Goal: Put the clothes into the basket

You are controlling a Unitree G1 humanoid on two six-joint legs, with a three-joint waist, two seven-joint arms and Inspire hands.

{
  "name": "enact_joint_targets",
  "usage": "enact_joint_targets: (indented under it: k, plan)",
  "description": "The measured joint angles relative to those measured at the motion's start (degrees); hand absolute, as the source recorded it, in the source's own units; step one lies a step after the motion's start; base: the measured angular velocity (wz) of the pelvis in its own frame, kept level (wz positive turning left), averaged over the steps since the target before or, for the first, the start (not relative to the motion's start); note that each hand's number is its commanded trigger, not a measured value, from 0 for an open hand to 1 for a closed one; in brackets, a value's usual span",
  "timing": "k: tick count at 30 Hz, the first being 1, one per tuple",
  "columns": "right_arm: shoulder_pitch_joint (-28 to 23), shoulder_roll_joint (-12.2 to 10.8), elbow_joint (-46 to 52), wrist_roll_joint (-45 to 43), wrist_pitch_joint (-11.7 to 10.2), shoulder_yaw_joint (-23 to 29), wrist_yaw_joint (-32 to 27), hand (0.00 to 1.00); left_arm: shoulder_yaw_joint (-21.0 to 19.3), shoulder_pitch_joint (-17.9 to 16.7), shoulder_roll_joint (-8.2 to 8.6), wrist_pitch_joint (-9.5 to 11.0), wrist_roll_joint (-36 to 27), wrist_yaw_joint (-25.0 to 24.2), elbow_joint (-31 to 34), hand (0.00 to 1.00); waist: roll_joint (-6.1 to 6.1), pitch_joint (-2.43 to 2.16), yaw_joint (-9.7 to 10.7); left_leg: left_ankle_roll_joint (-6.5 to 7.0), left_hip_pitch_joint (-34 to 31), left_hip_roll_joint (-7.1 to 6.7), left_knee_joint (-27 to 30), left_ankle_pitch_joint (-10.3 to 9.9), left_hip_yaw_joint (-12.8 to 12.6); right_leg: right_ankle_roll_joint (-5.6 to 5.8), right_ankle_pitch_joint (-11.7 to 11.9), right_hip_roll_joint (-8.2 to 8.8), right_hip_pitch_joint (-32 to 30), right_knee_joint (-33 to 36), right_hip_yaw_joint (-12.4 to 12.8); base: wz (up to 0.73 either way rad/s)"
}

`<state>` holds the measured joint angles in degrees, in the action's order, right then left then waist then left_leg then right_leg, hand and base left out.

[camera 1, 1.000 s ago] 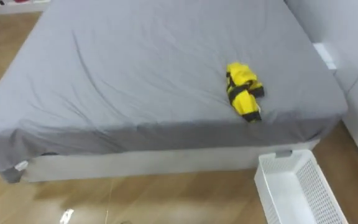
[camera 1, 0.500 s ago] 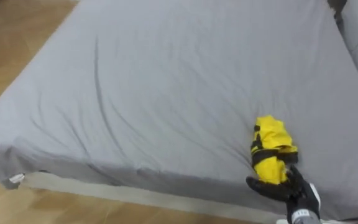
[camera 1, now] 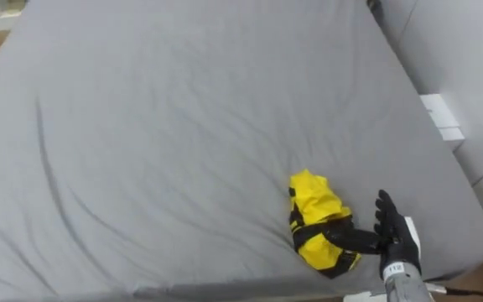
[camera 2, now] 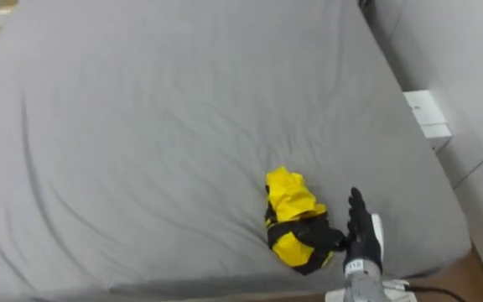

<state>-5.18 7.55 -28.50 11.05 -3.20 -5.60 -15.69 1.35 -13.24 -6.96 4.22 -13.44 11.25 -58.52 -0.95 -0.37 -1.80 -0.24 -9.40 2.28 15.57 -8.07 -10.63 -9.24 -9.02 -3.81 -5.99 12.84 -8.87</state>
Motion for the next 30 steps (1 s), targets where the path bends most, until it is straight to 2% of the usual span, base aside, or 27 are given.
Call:
enact_joint_targets:
  k: [4, 6, 8, 14, 19, 21, 24, 27, 29, 30]
  plan:
    - [0.65, -0.35, 0.0, -0.88, -0.01, -0.04, -1.47, 0.0, 0.89, 1.84, 0.04, -0.53, -0.69, 0.01, -1.22, 0.0, -0.03, 0.29, 0.06, 0.3, -0.11, -0.78, -1.85, 0.26, 0.24, 0.62, -0.38, 0.53, -0.1, -1.09, -0.67, 0.12]
    - [2.01, -0.69, -0.03, -1.78, -0.01, -0.95, -2.44, 0.0, 1.19, 3.7, -0.13, -1.23, -0.95, -0.07, -1.9, 0.0, 0.56, 0.7, -0.05, 0.32, -0.83, -1.05, -2.21, 0.27, 0.24, 0.83, -0.52, 0.66, -0.81, -1.23, -0.85, 0.09]
    - [3.37, -0.66, -0.06, -2.24, -0.01, -2.09, -2.53, 0.0, 1.54, 4.38, -0.38, -1.45, -1.73, -0.1, -2.22, 0.0, 0.86, 0.89, 0.03, 0.34, -1.4, -1.18, -2.28, 0.25, 0.26, 0.93, -0.58, 0.74, -1.25, -1.48, -0.94, 0.05]
    - [5.23, -0.67, -4.49, -2.53, 0.37, -5.28, -2.95, 0.0, 2.09, 5.07, -0.47, -2.45, -3.18, -0.07, -2.19, 0.0, 1.4, 0.88, -0.17, 0.45, -2.48, -1.5, -2.76, 0.2, 1.72, 1.47, -0.88, 1.19, -1.6, -2.34, -2.56, 0.13]
    - [9.67, -0.44, -12.68, -2.44, 0.87, -6.37, -4.14, 0.0, 2.06, 7.17, -0.49, -3.6, -3.05, -0.07, -4.38, 0.0, 1.62, 0.83, -0.61, 0.99, -4.27, -1.96, -2.92, 0.58, 2.24, 1.55, -0.93, 1.64, -3.21, -2.14, -3.93, 0.14]
    - [11.53, -0.49, -16.49, -2.32, 0.87, -6.87, -4.93, 0.0, 2.07, 7.31, -0.47, -3.44, -3.13, 0.79, -4.51, 0.0, 2.42, 0.81, -1.75, 1.13, -4.23, -2.19, -2.98, 0.66, 2.25, 1.74, -1.04, 1.83, -3.11, -2.17, -4.02, 0.05]
    - [13.31, -0.58, -20.12, -2.08, 0.88, -6.86, -4.96, 0.0, 1.82, 7.34, -0.7, -3.31, -3.1, 1.92, -4.67, 0.0, 3.39, 0.84, -2.31, 1.4, -4.79, -2.4, -2.85, 0.82, 2.87, 1.86, -1.1, 2.13, -3.13, -2.25, -5.08, 0.19]
    - [15.49, -0.28, -25.39, -1.14, 0.58, -7.24, -5.48, 0.0, 2.67, 7.9, -0.76, -3.71, -2.7, 2.12, -6.06, 0.0, 3.39, 0.92, -2.49, 1.79, -5.3, -3.03, -2.57, 1.06, 4.68, 2.21, -1.26, 2.68, -2.83, -2.34, -7.12, 0.32]
    - [16.7, -0.11, -28.32, -1.23, 0.37, -6.76, -5.71, 0.02, 2.91, 8.06, -1.11, -3.98, -2.64, 1.92, -6.27, 0.0, 2.91, 1.23, -2.83, 1.95, -6.34, -3.1, -1.81, 1.12, 4.76, 2.36, -1.32, 2.89, -3.06, -2.41, -8.38, 0.38]
    - [17.48, -0.03, -30.41, -1.21, -0.06, -6.44, -5.99, 0.73, 2.9, 8.07, -1.58, -4.14, -2.68, 1.62, -6.61, 0.0, 2.88, 1.24, -3.06, 2.12, -7.0, -3.1, -1.59, 1.22, 4.84, 2.41, -1.29, 2.92, -3.38, -2.47, -8.92, 0.3]
